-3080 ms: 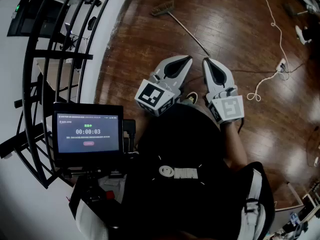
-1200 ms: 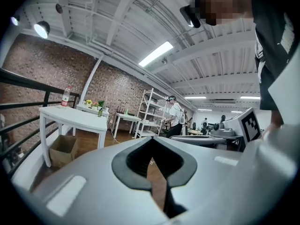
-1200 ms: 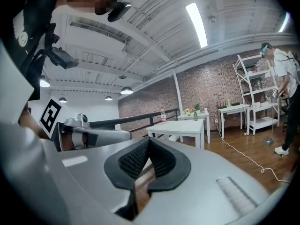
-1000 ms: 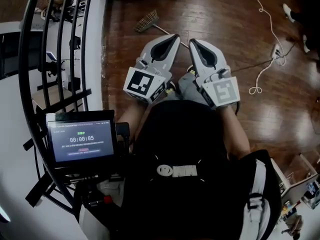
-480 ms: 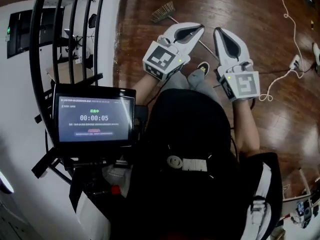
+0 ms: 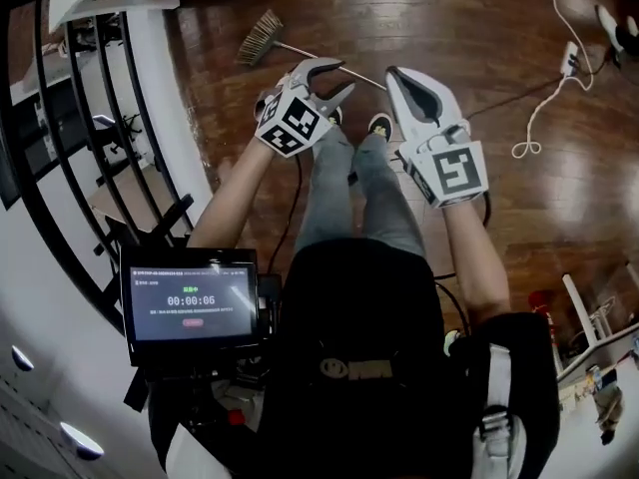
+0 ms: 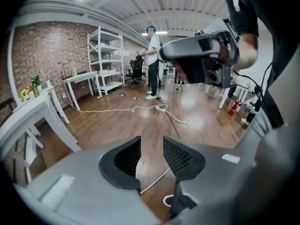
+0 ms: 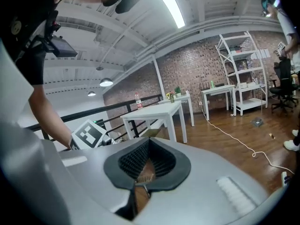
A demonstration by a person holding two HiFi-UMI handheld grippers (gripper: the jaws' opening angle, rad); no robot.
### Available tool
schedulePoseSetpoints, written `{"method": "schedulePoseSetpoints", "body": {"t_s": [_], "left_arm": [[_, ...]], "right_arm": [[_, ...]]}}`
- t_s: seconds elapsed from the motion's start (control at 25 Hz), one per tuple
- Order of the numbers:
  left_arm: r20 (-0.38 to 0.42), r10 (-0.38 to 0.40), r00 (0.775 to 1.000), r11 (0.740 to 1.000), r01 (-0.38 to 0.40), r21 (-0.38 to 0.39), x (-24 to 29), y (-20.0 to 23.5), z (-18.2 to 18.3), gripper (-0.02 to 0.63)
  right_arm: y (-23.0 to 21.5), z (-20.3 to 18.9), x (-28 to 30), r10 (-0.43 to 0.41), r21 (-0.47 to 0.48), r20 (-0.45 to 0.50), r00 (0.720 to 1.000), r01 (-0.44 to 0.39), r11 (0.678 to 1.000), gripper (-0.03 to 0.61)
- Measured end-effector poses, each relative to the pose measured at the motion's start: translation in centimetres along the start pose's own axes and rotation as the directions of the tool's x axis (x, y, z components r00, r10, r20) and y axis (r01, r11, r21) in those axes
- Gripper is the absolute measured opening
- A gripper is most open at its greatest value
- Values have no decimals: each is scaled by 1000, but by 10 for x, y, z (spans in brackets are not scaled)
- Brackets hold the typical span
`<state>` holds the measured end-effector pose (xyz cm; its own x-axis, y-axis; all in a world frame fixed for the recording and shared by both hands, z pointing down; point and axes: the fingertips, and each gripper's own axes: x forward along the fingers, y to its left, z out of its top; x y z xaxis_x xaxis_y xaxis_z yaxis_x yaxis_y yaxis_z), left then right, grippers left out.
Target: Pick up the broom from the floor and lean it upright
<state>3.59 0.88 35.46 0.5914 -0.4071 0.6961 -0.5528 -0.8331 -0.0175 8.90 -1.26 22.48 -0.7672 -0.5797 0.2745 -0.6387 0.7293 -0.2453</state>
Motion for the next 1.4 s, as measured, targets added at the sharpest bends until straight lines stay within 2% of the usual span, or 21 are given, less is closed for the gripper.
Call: {"method": "schedulePoseSetpoints", "body": {"t_s": [0.12, 0.28, 0.44, 0.56, 0.68, 0.96, 1.16, 1.24, 1.32, 1.4], "left_arm": [[-50, -86, 995, 996, 86, -5, 63, 6, -47, 205], [-99, -207, 973, 978, 208, 0, 144, -5, -113, 230], [-155, -263, 952, 964, 267, 3, 217, -15, -187, 230], [-234, -327, 916, 943, 332, -17, 266, -31, -259, 230], [-307, -370, 877, 923, 385, -11, 318, -41, -325, 230], [-446, -372, 814, 898, 438, 50, 420, -52, -444, 234], [-560, -331, 759, 865, 481, 140, 456, -61, -512, 242], [-587, -305, 750, 852, 490, 182, 461, -65, -528, 242], [-600, -269, 753, 853, 476, 215, 466, -63, -536, 231], [-598, -239, 765, 869, 443, 221, 470, -56, -538, 142]], "right_arm": [[-29, -51, 26, -50, 34, -21, 999, 51, 998, 3], [-60, -141, 61, -77, 61, -87, 993, 83, 995, 3], [-86, -231, 92, -93, 56, -129, 987, 101, 993, 5], [-99, -288, 103, -136, 87, -141, 981, 149, 985, 4], [-110, -346, 111, -145, 114, -161, 976, 164, 980, 4], [-125, -455, 118, -148, 95, -228, 962, 173, 980, 3], [-143, -493, 114, -168, 92, -243, 955, 196, 976, 3], [-146, -498, 112, -181, 97, -235, 955, 208, 973, 3], [-144, -501, 112, -190, 90, -233, 954, 216, 972, 3], [-139, -502, 113, -191, 93, -228, 955, 216, 972, 3]]}}
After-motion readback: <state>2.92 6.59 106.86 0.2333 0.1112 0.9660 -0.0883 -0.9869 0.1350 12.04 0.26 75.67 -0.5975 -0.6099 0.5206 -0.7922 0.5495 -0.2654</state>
